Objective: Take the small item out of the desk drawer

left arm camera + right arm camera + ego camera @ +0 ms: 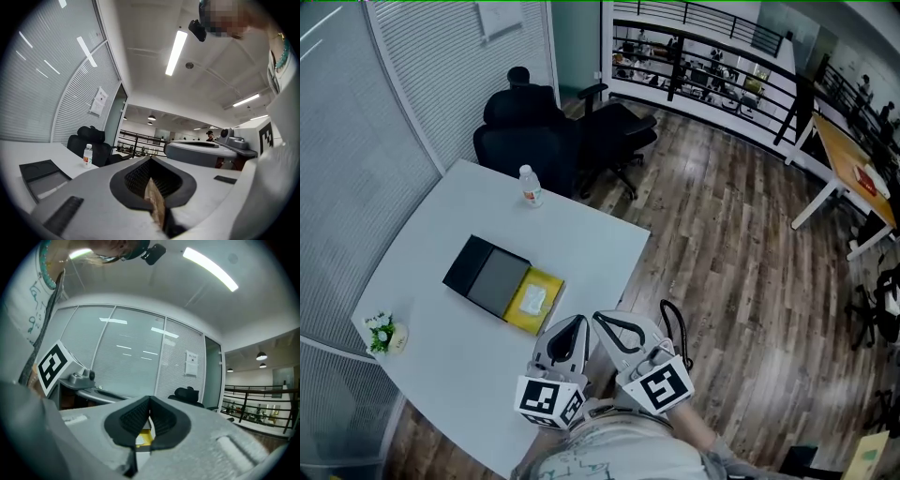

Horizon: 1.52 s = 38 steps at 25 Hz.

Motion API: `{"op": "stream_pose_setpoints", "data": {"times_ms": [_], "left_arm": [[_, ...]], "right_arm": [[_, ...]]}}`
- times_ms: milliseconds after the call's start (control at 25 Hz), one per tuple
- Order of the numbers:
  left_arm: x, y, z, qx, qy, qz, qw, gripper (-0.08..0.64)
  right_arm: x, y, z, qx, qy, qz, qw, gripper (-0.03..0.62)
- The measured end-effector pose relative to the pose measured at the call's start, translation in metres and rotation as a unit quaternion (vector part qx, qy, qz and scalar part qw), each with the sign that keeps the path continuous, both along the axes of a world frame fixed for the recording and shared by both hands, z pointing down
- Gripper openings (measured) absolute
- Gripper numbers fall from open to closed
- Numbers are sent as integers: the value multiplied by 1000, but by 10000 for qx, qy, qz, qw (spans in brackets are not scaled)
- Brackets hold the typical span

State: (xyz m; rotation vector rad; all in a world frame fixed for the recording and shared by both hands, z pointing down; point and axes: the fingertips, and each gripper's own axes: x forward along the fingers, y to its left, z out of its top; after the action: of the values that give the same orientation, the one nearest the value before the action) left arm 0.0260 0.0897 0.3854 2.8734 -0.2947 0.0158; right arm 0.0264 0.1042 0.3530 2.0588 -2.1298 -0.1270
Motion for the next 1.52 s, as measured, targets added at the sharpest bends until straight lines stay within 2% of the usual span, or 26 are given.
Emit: {"op": "stream_pose_setpoints", "data": {"times_ms": [360,760,1120,1400,1520], "left_arm": [[36,-30,5,-31,-91,-624,9980,-3],[59,-53,7,-19,-156,-1574,9874,-3],[50,-56,14,-139,-207,-2587,9656,-3],[14,-65,16,-131,-252,-3214,9465,-3],[2,-72,15,-105,-266,-3324,9427,-3]], "right_arm": [[33,-35,6,-71,-15,-714,9974,3],[60,-58,9,-124,-24,-1619,9867,3],[55,-66,15,-201,-90,-2648,9640,3],[32,-75,19,-245,-130,-3083,9509,3],[25,-80,21,-260,-137,-3134,9492,3]]}}
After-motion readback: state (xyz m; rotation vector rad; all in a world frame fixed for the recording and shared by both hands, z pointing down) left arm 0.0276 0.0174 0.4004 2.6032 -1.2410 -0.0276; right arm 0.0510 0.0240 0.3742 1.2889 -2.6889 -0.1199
